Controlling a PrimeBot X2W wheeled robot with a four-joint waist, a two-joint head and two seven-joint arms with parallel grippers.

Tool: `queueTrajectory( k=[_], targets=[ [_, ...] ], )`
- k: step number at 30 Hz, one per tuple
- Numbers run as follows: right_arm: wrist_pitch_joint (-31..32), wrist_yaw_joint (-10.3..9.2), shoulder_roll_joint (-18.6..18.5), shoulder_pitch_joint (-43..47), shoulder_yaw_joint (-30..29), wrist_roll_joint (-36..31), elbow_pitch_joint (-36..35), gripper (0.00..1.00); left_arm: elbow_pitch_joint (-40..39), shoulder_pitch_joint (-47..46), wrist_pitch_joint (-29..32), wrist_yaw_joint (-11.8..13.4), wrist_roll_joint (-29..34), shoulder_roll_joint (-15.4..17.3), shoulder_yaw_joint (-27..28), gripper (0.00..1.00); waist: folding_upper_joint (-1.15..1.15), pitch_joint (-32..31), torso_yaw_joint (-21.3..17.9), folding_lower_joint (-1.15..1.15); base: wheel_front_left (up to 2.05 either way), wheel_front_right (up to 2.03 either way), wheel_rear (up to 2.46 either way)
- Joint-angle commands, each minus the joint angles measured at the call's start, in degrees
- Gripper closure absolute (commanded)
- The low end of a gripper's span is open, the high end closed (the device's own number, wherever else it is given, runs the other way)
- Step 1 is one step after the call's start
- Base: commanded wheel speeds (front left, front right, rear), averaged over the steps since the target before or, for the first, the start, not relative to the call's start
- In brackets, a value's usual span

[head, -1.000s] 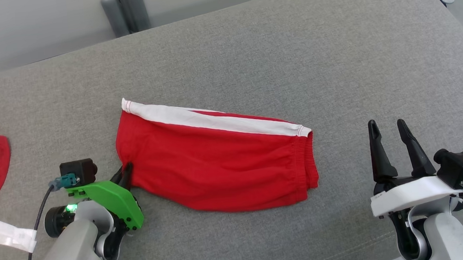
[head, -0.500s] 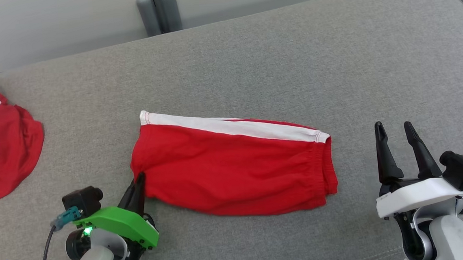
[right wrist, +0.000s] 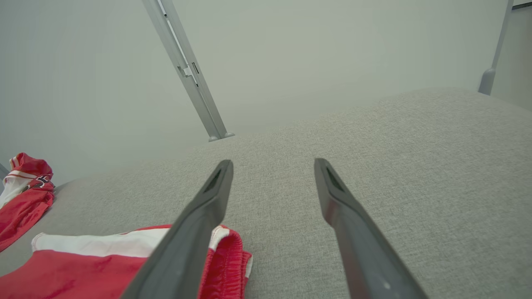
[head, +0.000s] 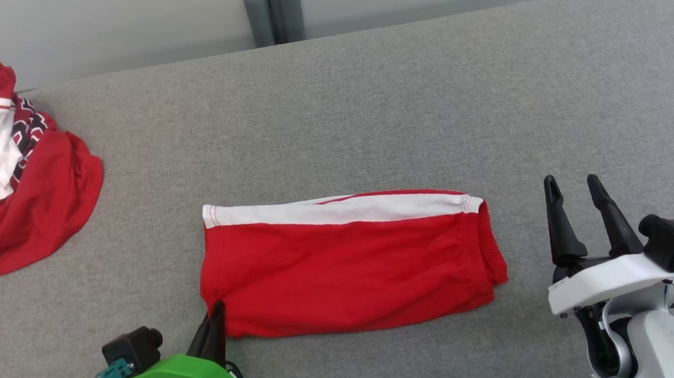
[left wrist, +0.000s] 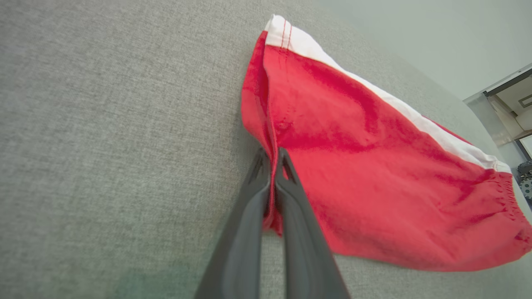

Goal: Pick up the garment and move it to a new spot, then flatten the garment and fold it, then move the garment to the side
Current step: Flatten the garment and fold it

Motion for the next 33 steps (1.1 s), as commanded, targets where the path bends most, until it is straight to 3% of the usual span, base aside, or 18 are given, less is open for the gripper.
queueTrajectory(
  k=[1,5,7,8,9,20,26,33],
  targets=[
    [0.22,-0.02,-0.16,-0.1,0.04,-0.23,-0.16,0.0,-0.9,1.06,0.26,0.62,-0.37,0.43,0.23,1.0,0.0,0.09,0.25,0.0,0.0,0.0,0.0],
    [0.21,-0.02,-0.16,-0.39,0.09,-0.34,-0.03,0.0,-2.37,2.29,0.64,1.88,-0.64,0.19,0.08,0.99,0.0,0.22,0.6,0.0,0.0,0.0,0.0],
    [0.22,-0.02,-0.15,-0.53,0.14,-0.42,0.09,0.0,-2.55,2.53,0.7,2.28,-0.72,0.04,0.05,0.55,0.0,0.28,0.68,0.0,0.0,0.0,0.0],
    [0.19,-0.02,-0.17,-0.58,0.15,-0.44,0.17,0.0,-2.63,2.57,0.52,2.33,-0.45,0.1,-0.02,0.08,0.0,0.29,0.71,0.0,0.0,0.0,0.0],
    [0.13,-0.02,-0.2,-0.58,0.09,-0.47,0.2,0.0,-2.75,2.57,0.03,2.53,-0.06,0.18,0.06,0.0,0.0,0.29,0.75,0.0,0.0,0.0,0.0],
    [0.18,-0.02,-0.18,0.0,-0.59,-2.35,0.73,0.0,-7.87,0.71,-4.07,3.95,11.4,0.75,5.09,0.0,0.0,-1.82,1.64,0.0,0.0,0.0,0.0],
    [0.65,-0.02,-0.12,1.26,0.58,-3.67,0.75,0.0,-11.34,2.57,-4.03,2.26,20.06,-2.46,9.64,0.0,0.0,-3.76,1.84,0.0,0.0,0.0,0.0],
    [0.57,-0.02,0.0,3.01,2.5,-4.66,2.78,0.0,-9.96,4.02,-3.99,-0.17,26.49,-6.91,13.66,0.0,0.0,-5.95,1.91,0.0,0.0,0.0,0.0]
  ],
)
